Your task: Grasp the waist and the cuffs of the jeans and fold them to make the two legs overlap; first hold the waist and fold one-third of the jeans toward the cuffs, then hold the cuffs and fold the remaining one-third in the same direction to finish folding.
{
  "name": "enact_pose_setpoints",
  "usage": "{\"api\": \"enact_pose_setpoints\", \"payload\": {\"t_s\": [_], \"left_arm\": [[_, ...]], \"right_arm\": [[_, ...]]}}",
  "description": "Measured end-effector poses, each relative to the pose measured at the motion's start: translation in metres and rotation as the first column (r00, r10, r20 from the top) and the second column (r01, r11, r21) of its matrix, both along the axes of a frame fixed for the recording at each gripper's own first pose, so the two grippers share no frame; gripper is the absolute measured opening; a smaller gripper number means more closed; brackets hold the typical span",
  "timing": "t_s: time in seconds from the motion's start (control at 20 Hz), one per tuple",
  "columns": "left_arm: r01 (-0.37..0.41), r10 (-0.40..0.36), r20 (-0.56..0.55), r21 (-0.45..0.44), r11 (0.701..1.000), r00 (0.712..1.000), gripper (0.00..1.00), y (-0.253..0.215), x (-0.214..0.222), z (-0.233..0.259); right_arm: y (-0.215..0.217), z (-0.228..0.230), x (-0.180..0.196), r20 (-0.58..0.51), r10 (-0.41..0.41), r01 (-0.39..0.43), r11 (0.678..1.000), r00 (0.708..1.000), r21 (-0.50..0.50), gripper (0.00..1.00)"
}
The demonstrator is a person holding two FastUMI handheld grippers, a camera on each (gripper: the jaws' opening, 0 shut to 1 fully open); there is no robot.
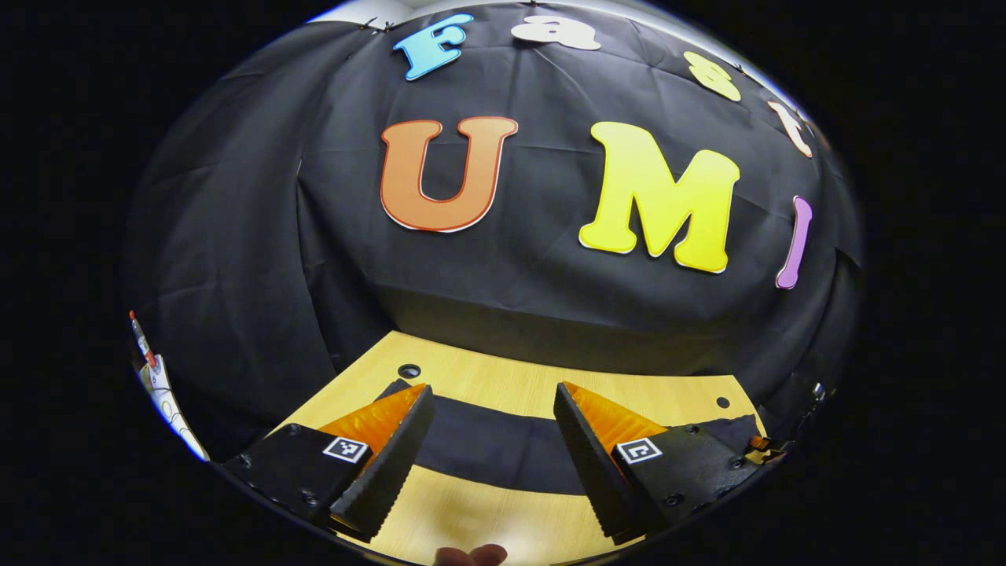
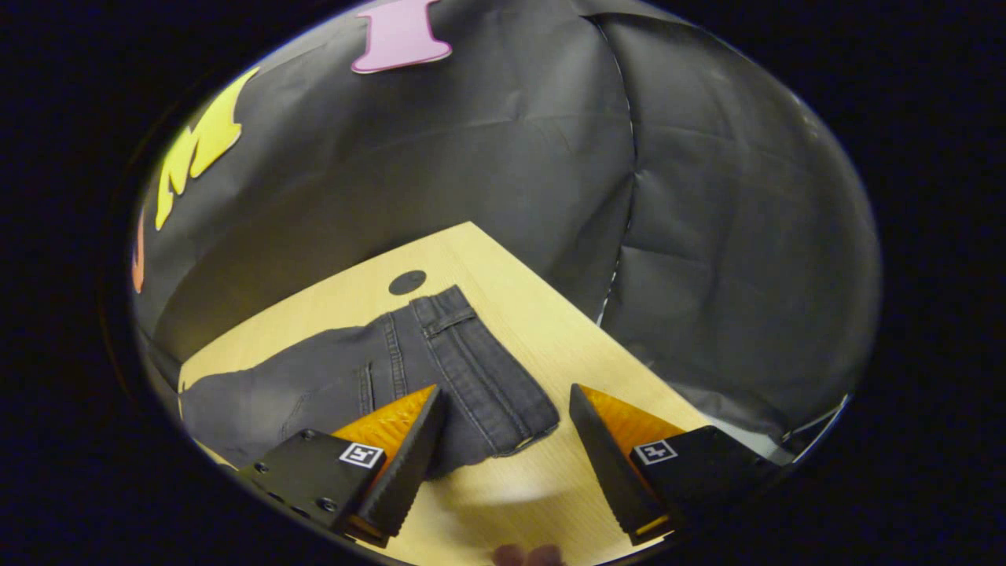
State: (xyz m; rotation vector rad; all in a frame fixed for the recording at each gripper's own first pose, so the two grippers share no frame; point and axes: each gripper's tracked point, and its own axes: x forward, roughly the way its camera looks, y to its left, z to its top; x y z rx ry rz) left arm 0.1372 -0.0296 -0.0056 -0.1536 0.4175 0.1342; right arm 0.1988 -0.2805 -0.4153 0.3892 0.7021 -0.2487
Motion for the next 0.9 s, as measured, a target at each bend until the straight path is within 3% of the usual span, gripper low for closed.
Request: {"api": "enact_pose_setpoints", "payload": {"t_s": [0.05, 0.15, 0.25, 0.5, 0.6, 0.75, 0.9], "left_arm": [[0.002, -0.002, -0.008, -0.004, 1.000, 1.000, 0.99, -0.001, 0.000, -0.002], [0.010, -0.010, -0.022, -0.019, 1.000, 1.000, 0.99, -0.007, 0.001, -0.007], [0.010, -0.011, -0.029, -0.034, 0.999, 1.000, 0.99, -0.008, -0.001, -0.010], [0.021, -0.022, -0.019, -0.036, 0.999, 1.000, 0.99, -0.004, -0.006, -0.008], [0.013, -0.013, -0.009, -0.026, 1.000, 1.000, 0.99, 0.004, -0.012, -0.006], [0.012, -0.012, 0.010, 0.008, 1.000, 1.000, 0.99, 0.017, -0.020, -0.005], [0.000, -0.001, 0.038, 0.016, 1.000, 0.999, 0.99, 0.031, -0.032, -0.005]], "right_arm": [[-0.001, -0.001, 0.001, -0.001, 0.012, -0.012, 1.000, 1.000, -0.006, 1.00], [0.003, -0.003, 0.001, -0.013, 0.054, -0.055, 0.998, 0.998, -0.027, 0.93], [0.011, -0.005, 0.007, -0.020, 0.082, -0.082, 0.997, 0.996, 0.006, 0.76], [0.014, 0.009, 0.010, -0.050, 0.066, -0.065, 0.998, 0.997, 0.024, 0.35], [0.011, 0.020, 0.008, -0.083, 0.045, -0.044, 0.999, 0.996, 0.011, 0.04], [0.017, 0.041, 0.004, -0.083, 0.052, -0.054, 0.998, 0.995, -0.025, 0.01], [0.038, 0.108, -0.010, -0.006, 0.093, -0.093, 0.992, 0.996, -0.088, 0.01]]}}
